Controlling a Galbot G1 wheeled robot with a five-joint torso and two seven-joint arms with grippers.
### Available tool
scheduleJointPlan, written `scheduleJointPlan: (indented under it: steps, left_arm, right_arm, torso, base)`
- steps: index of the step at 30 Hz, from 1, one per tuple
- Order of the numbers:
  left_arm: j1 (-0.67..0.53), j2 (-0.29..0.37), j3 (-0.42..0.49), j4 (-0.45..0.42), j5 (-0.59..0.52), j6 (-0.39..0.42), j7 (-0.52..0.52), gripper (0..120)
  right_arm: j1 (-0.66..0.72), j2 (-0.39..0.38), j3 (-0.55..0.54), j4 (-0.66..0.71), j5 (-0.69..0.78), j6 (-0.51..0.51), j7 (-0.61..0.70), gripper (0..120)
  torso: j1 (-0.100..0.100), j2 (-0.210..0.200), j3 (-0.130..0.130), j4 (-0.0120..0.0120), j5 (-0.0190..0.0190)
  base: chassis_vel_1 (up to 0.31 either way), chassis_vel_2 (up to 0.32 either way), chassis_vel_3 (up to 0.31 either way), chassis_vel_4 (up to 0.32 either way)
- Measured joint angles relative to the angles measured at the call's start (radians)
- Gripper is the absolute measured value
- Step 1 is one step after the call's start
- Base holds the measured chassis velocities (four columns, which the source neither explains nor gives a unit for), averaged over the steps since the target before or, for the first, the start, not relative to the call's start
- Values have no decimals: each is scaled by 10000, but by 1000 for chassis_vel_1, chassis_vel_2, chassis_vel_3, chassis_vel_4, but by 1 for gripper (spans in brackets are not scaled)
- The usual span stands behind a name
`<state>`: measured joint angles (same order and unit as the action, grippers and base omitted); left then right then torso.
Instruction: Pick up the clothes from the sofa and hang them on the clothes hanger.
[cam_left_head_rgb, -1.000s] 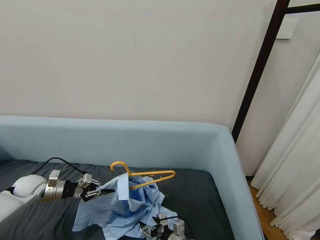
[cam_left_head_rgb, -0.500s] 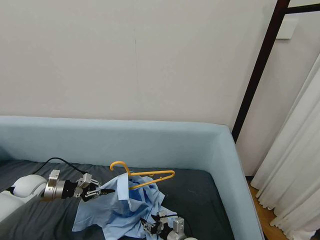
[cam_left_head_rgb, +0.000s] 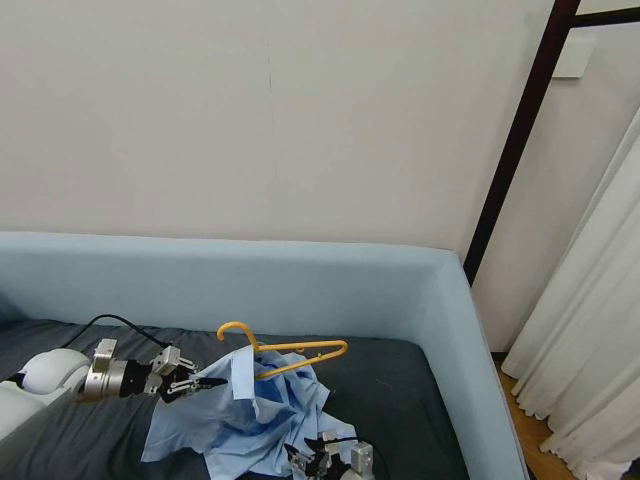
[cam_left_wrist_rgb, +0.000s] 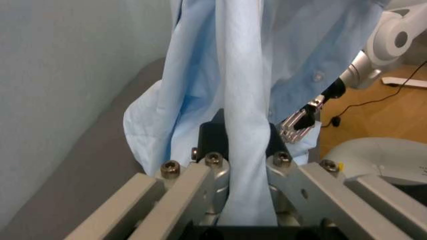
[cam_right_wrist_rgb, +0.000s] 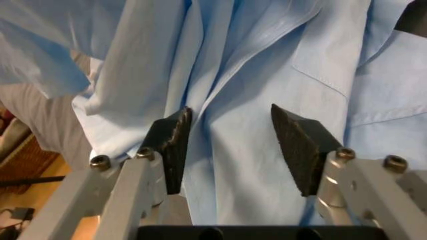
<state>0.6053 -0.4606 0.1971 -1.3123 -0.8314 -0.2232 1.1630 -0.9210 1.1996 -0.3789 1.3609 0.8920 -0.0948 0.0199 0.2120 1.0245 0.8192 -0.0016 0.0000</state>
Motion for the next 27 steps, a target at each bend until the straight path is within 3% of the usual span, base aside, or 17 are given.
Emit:
scheduleJointPlan:
  steps: [14,17,20,27]
  left_arm:
    - [326,141,-286,-137,5,-12,18,3]
    - [266,139,-213,-134,-1,-12,17,3]
    - [153,99,-61,-65,-2,-12,13,3]
    - [-25,31,254,38,4,-26,-3,3]
  right_arm:
    - [121,268,375,-224,483,-189,-74,45]
    - [117,311,385,-254,516,-194,-74,39]
    - [115,397,452,-331,541,-204,-94,23]
    - [82,363,393,-271,558,-246,-142,0]
  torso:
    - [0,0,1,0,-1]
    - [-1,0,0,2,0]
    - [0,0,0,0,-1]
    - [0,0,0,1,-1]
  base:
    - [0,0,0,0]
    - [0,0,0,0]
    - [0,0,0,0]
    - [0,0,0,0]
